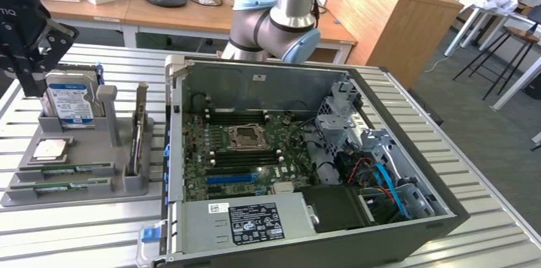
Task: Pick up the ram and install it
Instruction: 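Reach for the ram, then pick up the ram and move it above insertion slot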
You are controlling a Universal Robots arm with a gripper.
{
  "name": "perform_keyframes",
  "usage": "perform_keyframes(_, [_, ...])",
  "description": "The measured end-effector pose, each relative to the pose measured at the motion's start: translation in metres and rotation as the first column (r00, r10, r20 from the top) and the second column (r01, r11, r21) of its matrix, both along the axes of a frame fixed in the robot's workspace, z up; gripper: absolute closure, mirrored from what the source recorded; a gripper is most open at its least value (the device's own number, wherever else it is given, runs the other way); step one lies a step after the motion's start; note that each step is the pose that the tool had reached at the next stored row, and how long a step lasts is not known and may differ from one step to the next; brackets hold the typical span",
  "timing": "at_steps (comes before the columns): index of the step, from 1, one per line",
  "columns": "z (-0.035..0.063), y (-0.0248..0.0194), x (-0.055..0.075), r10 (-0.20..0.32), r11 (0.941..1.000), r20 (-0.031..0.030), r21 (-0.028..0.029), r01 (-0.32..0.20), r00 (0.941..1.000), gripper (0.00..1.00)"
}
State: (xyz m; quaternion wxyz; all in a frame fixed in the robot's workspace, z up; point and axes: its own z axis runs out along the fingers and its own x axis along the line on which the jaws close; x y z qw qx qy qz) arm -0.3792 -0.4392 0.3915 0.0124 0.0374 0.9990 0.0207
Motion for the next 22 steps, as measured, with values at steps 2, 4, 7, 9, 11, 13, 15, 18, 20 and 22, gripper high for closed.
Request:
perform_keyframes(2, [0.0,-0.0004,0.0,0.0,1.0,0.0,-0.0001,0.0,1.0,0.9])
perform_keyframes(4, [0.0,-0.0004,0.0,0.0,1.0,0.0,-0.0001,0.0,1.0,0.9])
perform_keyframes(7, [0.0,-0.0004,0.0,0.0,1.0,0.0,-0.0001,0.0,1.0,0.9])
perform_keyframes(9, [0.0,-0.0005,0.0,0.0,1.0,0.0,-0.0001,0.0,1.0,0.9])
perform_keyframes(11, [0.0,-0.0004,0.0,0.0,1.0,0.0,-0.0001,0.0,1.0,0.9])
perform_keyframes(13, [0.0,-0.0005,0.0,0.0,1.0,0.0,-0.0001,0.0,1.0,0.9])
perform_keyframes(15, [0.0,-0.0004,0.0,0.0,1.0,0.0,-0.0001,0.0,1.0,0.9])
perform_keyframes(18, [0.0,-0.0005,0.0,0.0,1.0,0.0,-0.0001,0.0,1.0,0.9])
perform_keyframes(20, [0.0,-0.0005,0.0,0.001,1.0,0.0,-0.0001,-0.001,1.0,0.9])
perform_keyframes(22, [0.0,-0.0004,0.0,0.007,1.0,0.0,-0.0001,-0.007,1.0,0.9])
